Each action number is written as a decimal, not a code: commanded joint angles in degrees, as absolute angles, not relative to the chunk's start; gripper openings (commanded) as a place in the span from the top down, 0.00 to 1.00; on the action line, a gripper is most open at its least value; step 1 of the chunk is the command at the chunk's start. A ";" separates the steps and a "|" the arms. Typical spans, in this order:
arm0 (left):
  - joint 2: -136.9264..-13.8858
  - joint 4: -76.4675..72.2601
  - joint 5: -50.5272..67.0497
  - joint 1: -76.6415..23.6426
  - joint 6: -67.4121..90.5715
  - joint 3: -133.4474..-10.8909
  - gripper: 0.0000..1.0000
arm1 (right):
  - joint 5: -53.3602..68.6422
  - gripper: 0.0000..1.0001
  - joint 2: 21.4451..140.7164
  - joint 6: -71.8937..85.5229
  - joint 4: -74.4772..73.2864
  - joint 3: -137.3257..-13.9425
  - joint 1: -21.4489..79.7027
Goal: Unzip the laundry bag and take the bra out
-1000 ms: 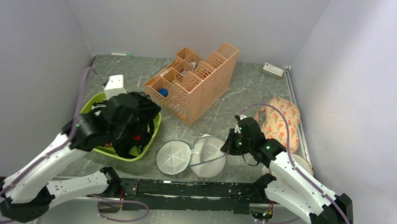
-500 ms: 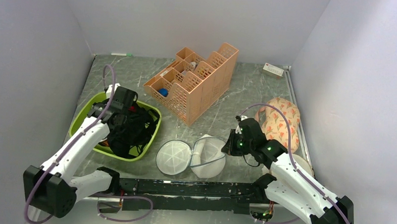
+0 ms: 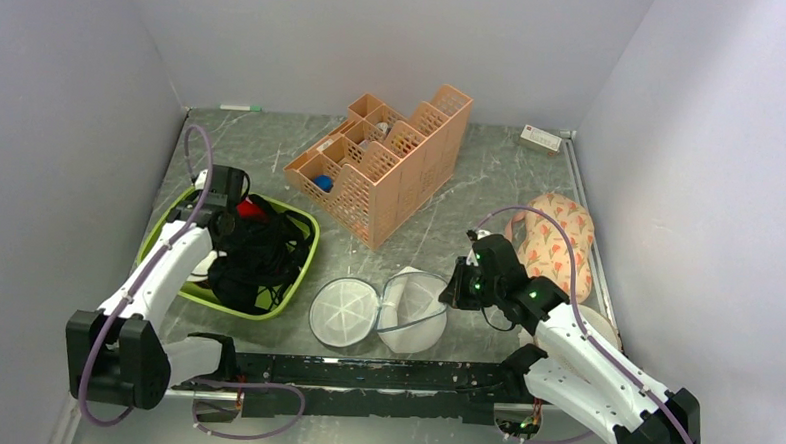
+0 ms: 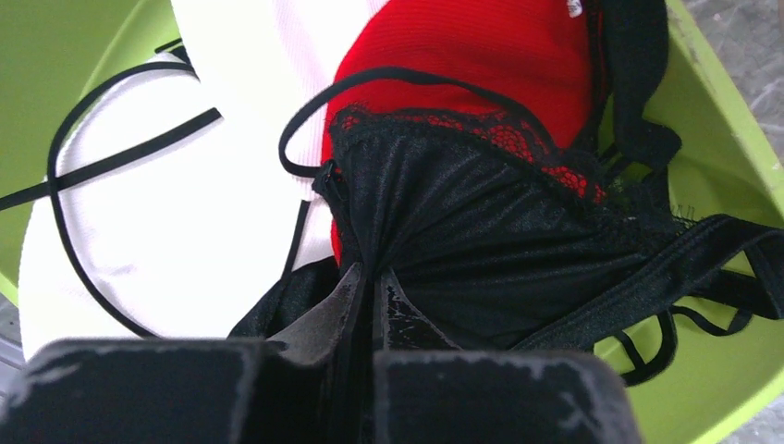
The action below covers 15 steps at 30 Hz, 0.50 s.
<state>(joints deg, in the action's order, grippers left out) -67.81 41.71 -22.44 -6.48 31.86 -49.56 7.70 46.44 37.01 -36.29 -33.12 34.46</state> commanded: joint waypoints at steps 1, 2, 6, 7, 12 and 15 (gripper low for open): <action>-66.45 43.34 -18.64 -5.73 31.49 -52.75 0.79 | 7.19 1.00 45.63 36.33 -36.44 -34.08 34.52; -65.51 43.94 -18.30 -5.72 31.89 -53.24 0.71 | 7.20 1.00 45.73 36.30 -36.35 -34.01 34.53; -59.92 44.56 -15.61 -5.69 31.84 -53.54 0.44 | 7.39 1.00 46.29 36.15 -35.64 -33.46 34.54; -58.73 44.48 -14.61 -5.71 31.64 -53.53 0.39 | 7.48 1.00 46.38 36.13 -35.49 -33.38 34.54; -54.91 42.75 -2.88 -5.71 29.79 -53.75 0.19 | 7.85 1.00 46.91 36.05 -34.75 -33.19 34.59; -54.22 40.63 6.98 -5.71 30.35 -52.90 0.15 | 7.85 1.00 47.12 36.10 -34.50 -33.25 34.49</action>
<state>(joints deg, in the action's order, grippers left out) -54.98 43.09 -8.10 -6.20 30.98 -52.25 7.77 46.87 36.99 -35.86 -33.12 34.46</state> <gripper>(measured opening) 0.835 0.010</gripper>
